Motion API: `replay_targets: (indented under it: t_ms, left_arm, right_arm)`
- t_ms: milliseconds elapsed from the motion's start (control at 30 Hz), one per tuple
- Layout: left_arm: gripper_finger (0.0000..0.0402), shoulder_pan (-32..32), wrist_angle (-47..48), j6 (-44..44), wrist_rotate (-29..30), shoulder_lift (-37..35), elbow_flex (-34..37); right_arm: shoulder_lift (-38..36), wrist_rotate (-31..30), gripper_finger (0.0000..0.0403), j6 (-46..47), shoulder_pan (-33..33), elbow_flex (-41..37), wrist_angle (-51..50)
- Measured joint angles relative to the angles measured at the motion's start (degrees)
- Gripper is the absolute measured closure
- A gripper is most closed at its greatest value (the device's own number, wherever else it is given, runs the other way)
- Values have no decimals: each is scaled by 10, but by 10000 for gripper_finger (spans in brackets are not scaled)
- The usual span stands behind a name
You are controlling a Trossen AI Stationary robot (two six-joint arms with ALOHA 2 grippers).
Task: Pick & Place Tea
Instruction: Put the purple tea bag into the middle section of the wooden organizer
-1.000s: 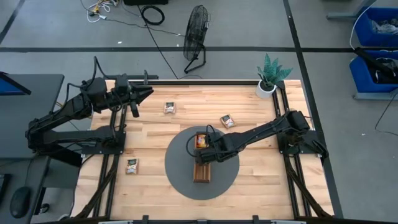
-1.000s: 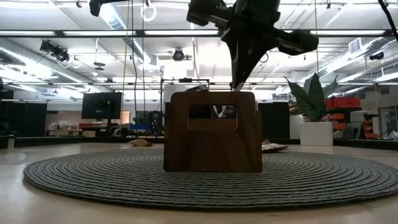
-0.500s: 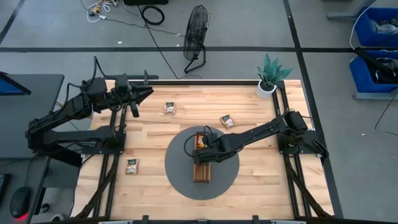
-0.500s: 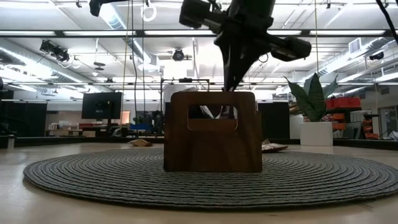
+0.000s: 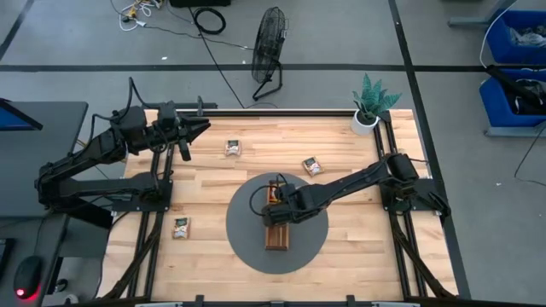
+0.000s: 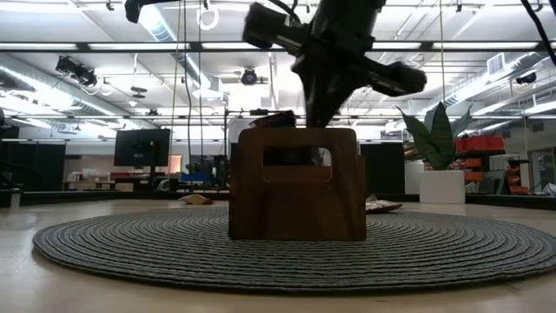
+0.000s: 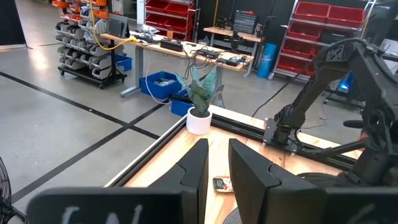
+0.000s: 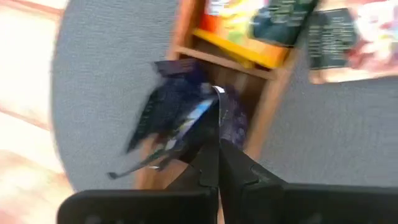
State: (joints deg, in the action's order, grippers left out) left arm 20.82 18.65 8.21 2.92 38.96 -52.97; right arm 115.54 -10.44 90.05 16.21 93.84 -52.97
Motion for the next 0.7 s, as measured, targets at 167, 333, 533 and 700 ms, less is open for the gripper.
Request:
replay_targets:
  t_ms: [167, 333, 533, 700]
  left_arm:
    - [337, 0, -1, 0, 0, 0, 0]
    - [337, 0, 0, 0, 0, 0, 0]
    - [337, 0, 0, 1, 0, 0, 0]
    - [337, 0, 0, 0, 0, 0, 0]
  right_arm:
    - [6, 10, 403, -4, -3, 1, 14]
    - [14, 21, 403, -6, -4, 1, 12]
    - [18, 20, 384, -10, -4, 2, 22]
    - [16, 33, 337, -23, -4, 1, 11]
